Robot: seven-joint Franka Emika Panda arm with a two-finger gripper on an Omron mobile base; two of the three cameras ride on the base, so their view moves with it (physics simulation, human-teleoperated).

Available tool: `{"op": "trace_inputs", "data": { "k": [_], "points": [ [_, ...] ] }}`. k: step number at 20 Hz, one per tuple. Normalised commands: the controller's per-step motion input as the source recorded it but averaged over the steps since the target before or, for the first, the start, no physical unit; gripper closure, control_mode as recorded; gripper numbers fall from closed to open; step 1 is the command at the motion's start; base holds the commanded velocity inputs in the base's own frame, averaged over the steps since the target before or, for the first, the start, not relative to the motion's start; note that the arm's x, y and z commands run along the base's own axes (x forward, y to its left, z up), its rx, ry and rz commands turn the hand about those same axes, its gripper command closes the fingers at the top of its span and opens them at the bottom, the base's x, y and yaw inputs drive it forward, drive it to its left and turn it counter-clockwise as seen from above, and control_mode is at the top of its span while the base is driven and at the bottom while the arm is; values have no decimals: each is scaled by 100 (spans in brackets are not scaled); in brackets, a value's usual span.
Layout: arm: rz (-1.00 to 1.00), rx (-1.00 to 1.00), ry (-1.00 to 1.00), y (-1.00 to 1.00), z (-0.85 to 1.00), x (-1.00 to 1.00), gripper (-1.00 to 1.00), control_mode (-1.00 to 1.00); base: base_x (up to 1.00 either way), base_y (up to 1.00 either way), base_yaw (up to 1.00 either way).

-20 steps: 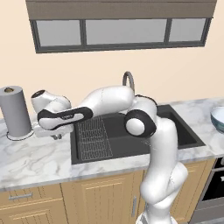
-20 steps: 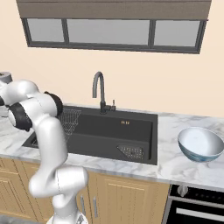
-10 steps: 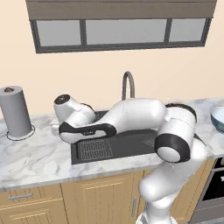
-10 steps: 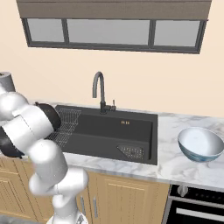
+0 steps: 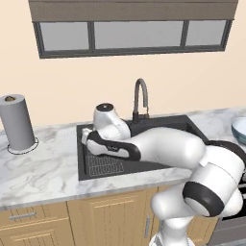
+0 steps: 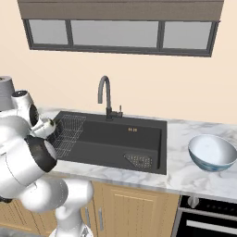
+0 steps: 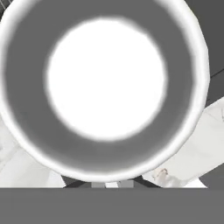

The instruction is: Pick the mug and place it in the sink. Pick the bowl and place it in the open cabinet and then close the cabinet.

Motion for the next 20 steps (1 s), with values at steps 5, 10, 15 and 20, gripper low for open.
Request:
{"op": "trace_inputs", "data": {
  "k": [5, 10, 15, 20],
  "points": [
    [-17, 20, 27, -57, 0, 25, 100, -100, 0, 0, 0],
    [-7, 12, 19, -61, 0, 28, 100, -100, 0, 0, 0],
    [12, 1, 3, -70, 0, 8, 100, -100, 0, 0, 0],
    [28, -2, -1, -60, 0, 0, 100, -100, 0, 0, 0]
  ]
}}
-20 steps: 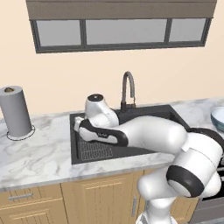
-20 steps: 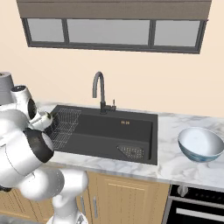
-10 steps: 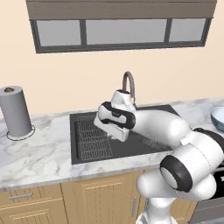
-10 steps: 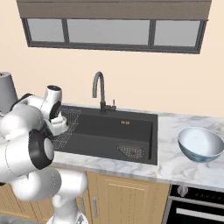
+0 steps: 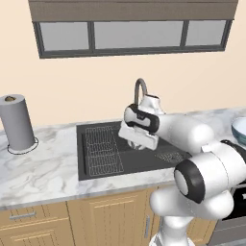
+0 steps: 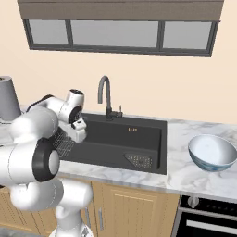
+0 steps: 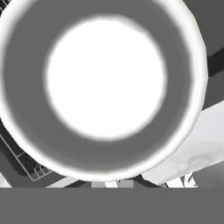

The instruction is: Pick the mug and place it in the sink. Pick the bowl and place it in the open cabinet and then close the cabinet.

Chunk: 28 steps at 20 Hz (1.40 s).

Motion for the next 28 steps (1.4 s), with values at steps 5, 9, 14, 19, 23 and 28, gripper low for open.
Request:
{"op": "trace_inputs", "data": {
  "k": [5, 9, 14, 19, 23, 28],
  "points": [
    [34, -4, 0, -56, 0, 4, 100, -100, 0, 0, 0],
    [39, -5, 0, -58, 0, 8, 100, -100, 0, 0, 0],
    [37, 0, -1, -60, -2, 16, 100, -100, 0, 0, 0],
    [46, 0, -1, -58, -2, 33, 100, -100, 0, 0, 0],
    [48, 0, -5, -53, -16, 40, 100, -100, 0, 0, 0],
    [48, 0, -4, -42, -32, 37, 100, -100, 0, 0, 0]
  ]
}}
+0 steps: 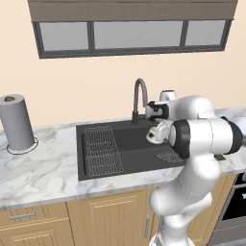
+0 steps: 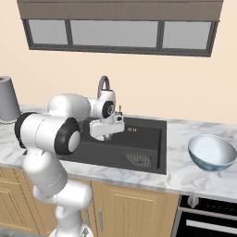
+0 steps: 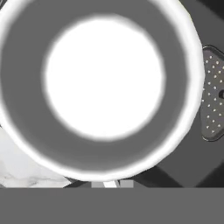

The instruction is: Pick the mug and place it in the sink. Pick the bowl and place it in the open cabinet and then close the cabinet.

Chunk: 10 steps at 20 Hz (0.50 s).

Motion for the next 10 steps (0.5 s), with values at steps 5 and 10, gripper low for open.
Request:
{"op": "trace_inputs", "data": {
  "k": [5, 10],
  "points": [
    [30, 0, -8, -24, -39, 30, 100, -100, 0, 0, 0],
    [16, 0, -6, -15, -36, 32, 100, -100, 0, 0, 0]
  ]
}}
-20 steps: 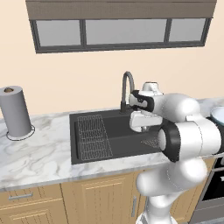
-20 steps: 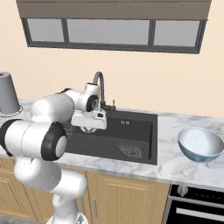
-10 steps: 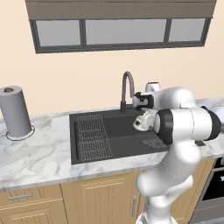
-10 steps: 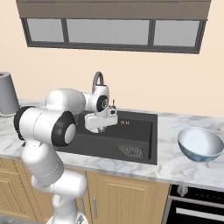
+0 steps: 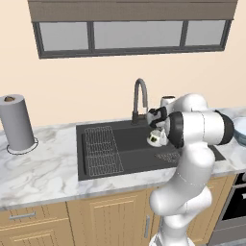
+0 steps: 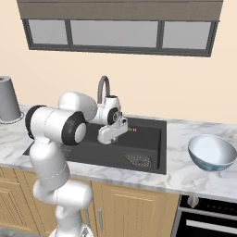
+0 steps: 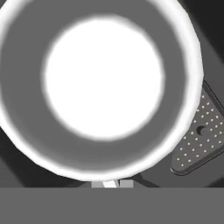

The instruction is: Pick the mug and place it in the sink. Pick the bowl and place it in the open cabinet and then close the cabinet.

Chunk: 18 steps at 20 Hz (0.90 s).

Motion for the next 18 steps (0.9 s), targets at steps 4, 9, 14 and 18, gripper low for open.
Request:
{"op": "trace_inputs", "data": {
  "k": [4, 9, 14, 18],
  "points": [
    [15, 4, -1, -13, -39, 41, 100, -100, 0, 0, 0],
    [16, 6, 0, -11, -41, 31, 100, -100, 0, 0, 0],
    [15, 9, 0, -12, -35, 28, 100, -100, 0, 0, 0],
    [13, 11, -1, -7, -31, 35, 100, -100, 0, 0, 0]
  ]
}}
